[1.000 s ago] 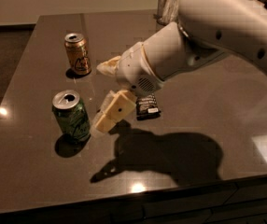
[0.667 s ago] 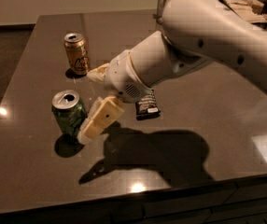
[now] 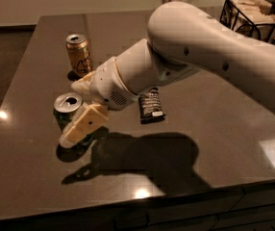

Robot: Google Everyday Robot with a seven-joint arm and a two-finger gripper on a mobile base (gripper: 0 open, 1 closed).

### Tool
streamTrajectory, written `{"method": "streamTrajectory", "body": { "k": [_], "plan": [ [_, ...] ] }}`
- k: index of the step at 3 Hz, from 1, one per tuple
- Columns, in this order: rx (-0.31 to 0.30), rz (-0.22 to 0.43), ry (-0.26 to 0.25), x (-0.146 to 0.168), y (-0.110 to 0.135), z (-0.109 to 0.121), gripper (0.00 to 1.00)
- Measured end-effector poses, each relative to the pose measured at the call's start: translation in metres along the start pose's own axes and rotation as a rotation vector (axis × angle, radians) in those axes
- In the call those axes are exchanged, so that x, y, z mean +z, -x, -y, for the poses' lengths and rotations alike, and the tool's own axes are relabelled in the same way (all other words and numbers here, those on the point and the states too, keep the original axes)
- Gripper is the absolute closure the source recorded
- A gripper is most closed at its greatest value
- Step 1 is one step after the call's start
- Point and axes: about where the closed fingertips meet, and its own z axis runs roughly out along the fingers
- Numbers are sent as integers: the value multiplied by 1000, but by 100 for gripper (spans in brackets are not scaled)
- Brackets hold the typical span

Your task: Knock green can over

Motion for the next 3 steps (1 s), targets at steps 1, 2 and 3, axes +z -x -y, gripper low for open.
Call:
{"method": "streamTrajectory", "body": {
  "k": [1,2,3],
  "plan": [
    [4,23,-18,3,7,-2,39],
    [12,38,-27,2,12,-7,62],
    [22,-15,-55,-24,14,-6,86]
  ]
}}
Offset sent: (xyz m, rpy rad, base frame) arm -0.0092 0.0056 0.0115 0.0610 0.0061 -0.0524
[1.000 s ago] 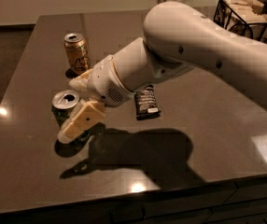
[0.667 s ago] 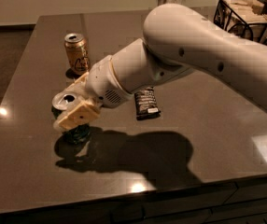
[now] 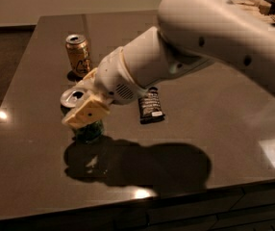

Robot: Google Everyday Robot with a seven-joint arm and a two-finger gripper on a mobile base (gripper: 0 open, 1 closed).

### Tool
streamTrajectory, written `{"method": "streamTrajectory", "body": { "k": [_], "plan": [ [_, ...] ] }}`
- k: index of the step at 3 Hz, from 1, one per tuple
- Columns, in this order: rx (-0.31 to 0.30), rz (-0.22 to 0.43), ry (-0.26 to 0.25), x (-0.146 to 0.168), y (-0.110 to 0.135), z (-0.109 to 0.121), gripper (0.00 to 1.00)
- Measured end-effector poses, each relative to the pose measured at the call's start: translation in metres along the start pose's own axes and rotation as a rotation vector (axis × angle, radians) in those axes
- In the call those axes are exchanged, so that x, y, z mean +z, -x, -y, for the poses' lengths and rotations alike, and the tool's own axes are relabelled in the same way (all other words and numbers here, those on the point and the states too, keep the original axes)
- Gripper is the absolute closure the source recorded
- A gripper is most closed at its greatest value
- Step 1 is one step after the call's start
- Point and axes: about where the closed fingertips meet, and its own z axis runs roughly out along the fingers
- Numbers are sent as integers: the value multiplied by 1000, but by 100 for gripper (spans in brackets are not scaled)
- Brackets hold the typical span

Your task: Knock green can over

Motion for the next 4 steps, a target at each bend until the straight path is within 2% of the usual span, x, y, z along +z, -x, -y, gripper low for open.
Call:
{"method": "streamTrajectory", "body": {
  "k": [1,2,3,4],
  "plan": [
    [3,-129,-9,-27,-6,1,100],
    [5,-307,12,-45,-28,2,100],
    [-11,-444,37,-49,-41,0,100],
    [-27,-522,57,-45,-46,0,82]
  ]
}}
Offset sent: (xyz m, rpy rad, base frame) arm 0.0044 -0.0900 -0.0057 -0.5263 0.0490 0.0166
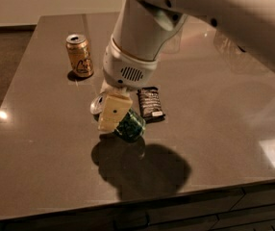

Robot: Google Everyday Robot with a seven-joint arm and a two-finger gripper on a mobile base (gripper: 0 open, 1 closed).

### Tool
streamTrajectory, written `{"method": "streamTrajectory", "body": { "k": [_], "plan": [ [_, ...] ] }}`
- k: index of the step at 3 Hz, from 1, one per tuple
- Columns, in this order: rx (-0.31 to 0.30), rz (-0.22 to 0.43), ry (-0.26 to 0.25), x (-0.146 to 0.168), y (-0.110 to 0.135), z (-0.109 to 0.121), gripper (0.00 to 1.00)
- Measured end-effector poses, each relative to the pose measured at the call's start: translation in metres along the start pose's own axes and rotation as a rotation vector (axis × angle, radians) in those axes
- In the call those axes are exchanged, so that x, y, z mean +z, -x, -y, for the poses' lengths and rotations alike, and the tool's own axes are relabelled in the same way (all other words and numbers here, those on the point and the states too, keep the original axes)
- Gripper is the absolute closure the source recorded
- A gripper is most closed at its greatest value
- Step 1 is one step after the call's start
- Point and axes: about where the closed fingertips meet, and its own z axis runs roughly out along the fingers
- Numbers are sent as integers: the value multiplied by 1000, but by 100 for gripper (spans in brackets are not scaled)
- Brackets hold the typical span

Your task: Knock green can over

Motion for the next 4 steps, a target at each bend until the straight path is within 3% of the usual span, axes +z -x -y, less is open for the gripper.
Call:
{"method": "streamTrajectory", "body": {
  "k": [3,4],
  "plan": [
    [-70,-72,69,39,23,-3,13],
    [-75,-70,95,52,26,-3,0]
  ]
}}
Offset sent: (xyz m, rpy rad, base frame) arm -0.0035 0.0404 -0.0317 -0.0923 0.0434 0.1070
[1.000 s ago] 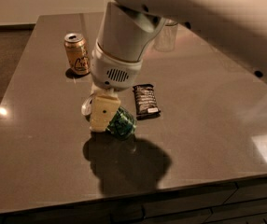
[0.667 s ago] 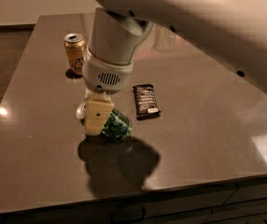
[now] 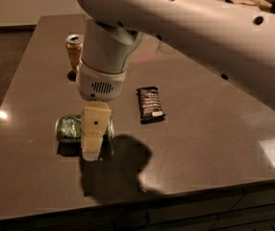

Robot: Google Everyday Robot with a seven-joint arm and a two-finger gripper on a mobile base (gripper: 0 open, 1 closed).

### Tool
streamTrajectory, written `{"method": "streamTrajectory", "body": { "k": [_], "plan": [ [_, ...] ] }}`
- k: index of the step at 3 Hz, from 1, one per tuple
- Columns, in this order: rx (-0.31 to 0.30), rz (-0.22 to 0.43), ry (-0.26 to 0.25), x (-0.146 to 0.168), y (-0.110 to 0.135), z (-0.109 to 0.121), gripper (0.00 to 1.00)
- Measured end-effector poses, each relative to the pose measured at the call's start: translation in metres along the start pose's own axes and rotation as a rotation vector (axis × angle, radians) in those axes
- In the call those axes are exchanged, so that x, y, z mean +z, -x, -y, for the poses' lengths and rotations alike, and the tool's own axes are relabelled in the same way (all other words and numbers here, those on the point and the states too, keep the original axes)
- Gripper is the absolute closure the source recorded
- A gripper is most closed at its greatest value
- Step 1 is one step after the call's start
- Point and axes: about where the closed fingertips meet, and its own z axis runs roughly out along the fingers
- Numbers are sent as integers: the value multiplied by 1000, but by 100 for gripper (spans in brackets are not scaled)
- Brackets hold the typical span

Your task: Knock green can over

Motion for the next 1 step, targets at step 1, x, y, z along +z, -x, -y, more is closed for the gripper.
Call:
{"method": "streamTrajectory", "body": {
  "k": [1],
  "plan": [
    [0,0,0,0,0,0,0]
  ]
}}
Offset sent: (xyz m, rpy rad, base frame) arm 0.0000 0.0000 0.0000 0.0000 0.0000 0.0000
